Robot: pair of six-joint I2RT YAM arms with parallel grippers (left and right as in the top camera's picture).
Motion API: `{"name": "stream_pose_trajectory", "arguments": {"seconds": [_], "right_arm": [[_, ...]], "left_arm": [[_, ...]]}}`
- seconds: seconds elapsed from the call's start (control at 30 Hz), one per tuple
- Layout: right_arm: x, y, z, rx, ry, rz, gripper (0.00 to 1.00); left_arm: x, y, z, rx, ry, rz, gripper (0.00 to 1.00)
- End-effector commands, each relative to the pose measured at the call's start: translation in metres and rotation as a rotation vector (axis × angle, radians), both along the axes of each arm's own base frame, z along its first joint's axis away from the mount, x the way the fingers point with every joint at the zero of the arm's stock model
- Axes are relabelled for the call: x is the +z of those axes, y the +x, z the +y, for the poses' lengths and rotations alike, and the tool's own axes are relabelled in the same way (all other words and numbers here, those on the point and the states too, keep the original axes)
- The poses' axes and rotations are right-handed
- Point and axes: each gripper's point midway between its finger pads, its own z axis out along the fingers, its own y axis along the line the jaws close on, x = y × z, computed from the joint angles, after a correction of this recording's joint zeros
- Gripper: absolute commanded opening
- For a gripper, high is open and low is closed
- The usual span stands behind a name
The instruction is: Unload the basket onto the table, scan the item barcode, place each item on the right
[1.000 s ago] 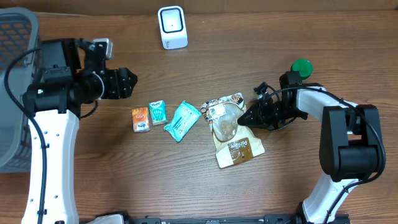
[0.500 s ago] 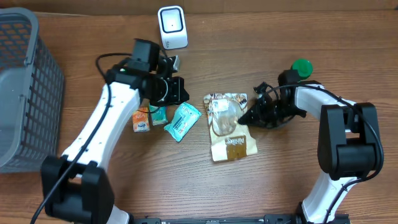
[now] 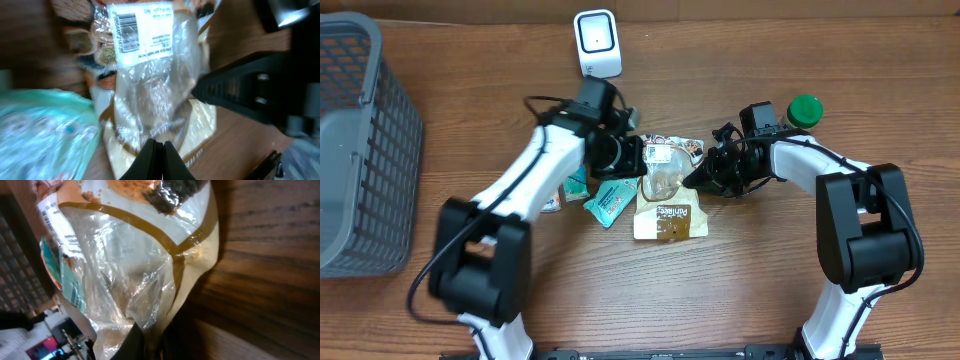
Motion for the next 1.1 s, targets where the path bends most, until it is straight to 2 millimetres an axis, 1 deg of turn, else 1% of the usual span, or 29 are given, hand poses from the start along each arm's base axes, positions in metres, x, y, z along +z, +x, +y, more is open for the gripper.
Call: {"name": "stream_pose_trajectory", "arguments": {"seconds": [0.0, 0.1, 0.33, 0.47, 0.57, 0.73, 0.8, 0.87, 0.97, 1.07], "right_arm": [[-0.002, 0.007, -0.002, -0.017, -0.035, -0.007, 0.21], [-0.002, 0.008, -0.003, -0.017, -0.035, -0.011, 0.35], [-0.001, 0.011, -0.003, -0.014, -0.032, -0.026, 0.36], [0.003, 0.010, -0.009, -0.027, -0.026, -0.011, 0.40], [0.008, 0.008, -0.016, -0.027, -0.017, -0.014, 0.42], [0.013, 0.005, -0.027, -0.034, -0.022, -0.002, 0.52], [0.012, 0.003, -0.028, -0.035, -0.024, 0.010, 0.56], [0.012, 0.001, -0.028, -0.024, -0.025, 0.010, 0.62], [0.011, -0.002, -0.028, -0.017, -0.027, 0.014, 0.68], [0.008, -0.004, -0.029, -0.018, -0.035, 0.018, 0.75]], "left_arm": [[-0.024, -0.008, -0.008, 0.014, -0.012, 0.092, 0.04], [-0.032, -0.014, -0.013, 0.000, -0.048, 0.141, 0.04], [-0.039, -0.018, -0.014, -0.014, -0.036, 0.157, 0.04], [-0.043, -0.019, -0.012, -0.011, -0.022, 0.164, 0.04], [-0.053, -0.022, -0.006, -0.003, 0.010, 0.188, 0.04], [-0.070, -0.026, -0.003, 0.003, -0.009, 0.252, 0.04], [-0.075, -0.025, 0.001, 0.009, -0.008, 0.263, 0.04], [-0.080, -0.024, 0.006, 0.012, -0.001, 0.269, 0.04], [-0.086, -0.024, 0.010, 0.023, 0.003, 0.284, 0.05], [-0.087, -0.024, 0.012, 0.020, 0.005, 0.287, 0.04]]}}
